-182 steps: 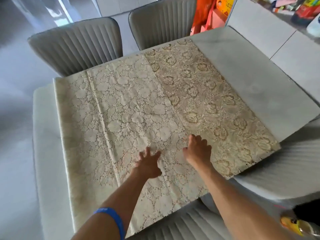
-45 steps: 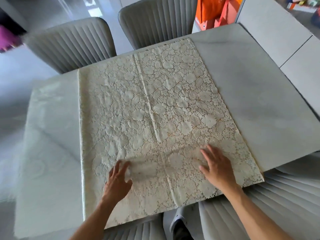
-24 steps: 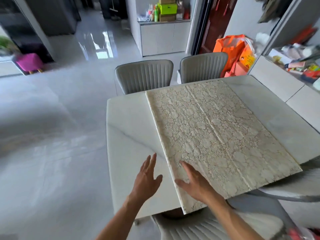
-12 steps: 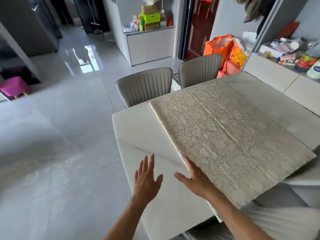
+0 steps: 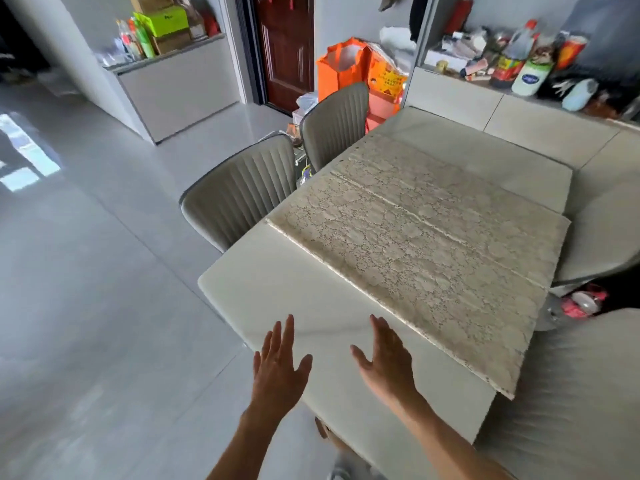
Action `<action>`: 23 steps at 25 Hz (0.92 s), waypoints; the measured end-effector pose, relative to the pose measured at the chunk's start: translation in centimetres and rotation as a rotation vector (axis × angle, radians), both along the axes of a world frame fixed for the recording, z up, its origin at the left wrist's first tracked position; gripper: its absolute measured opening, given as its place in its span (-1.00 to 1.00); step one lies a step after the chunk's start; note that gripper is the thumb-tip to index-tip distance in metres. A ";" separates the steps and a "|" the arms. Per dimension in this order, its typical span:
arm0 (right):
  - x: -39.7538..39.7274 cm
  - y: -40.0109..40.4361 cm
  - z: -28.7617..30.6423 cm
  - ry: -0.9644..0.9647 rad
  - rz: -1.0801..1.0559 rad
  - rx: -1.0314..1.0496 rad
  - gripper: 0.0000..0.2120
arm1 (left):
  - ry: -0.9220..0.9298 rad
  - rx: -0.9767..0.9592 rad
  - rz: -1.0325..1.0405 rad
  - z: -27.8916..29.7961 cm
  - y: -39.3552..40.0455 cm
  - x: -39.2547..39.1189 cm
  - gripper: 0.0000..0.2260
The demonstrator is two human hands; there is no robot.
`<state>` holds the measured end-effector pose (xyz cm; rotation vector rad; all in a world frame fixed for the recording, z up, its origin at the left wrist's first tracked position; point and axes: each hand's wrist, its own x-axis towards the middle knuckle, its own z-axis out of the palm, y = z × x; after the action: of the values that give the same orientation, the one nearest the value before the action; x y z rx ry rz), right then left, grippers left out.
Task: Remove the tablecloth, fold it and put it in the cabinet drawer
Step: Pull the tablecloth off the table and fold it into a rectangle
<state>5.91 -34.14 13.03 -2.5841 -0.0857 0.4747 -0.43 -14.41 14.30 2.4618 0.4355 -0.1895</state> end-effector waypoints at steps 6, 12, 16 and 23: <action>5.2 5.4 -3.6 0.122 -0.097 0.126 -0.33 | 0.201 0.060 -0.188 -2.4 5.0 7.3 -0.29; 12.2 10.3 -4.6 0.121 -0.095 0.146 -0.37 | 0.347 0.164 -0.311 -3.5 9.9 16.4 -0.34; 18.9 14.0 -6.6 0.010 -0.166 0.041 -0.40 | 0.288 0.271 -0.487 -6.1 12.2 25.5 -0.39; 24.3 20.6 -14.5 -0.064 -0.246 -0.194 -0.45 | 0.122 0.360 -0.835 -15.2 14.4 35.2 -0.48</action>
<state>30.17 -13.55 -1.52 -2.7500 0.2656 0.3226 34.73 -0.01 -0.92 2.8526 -0.5899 -0.6469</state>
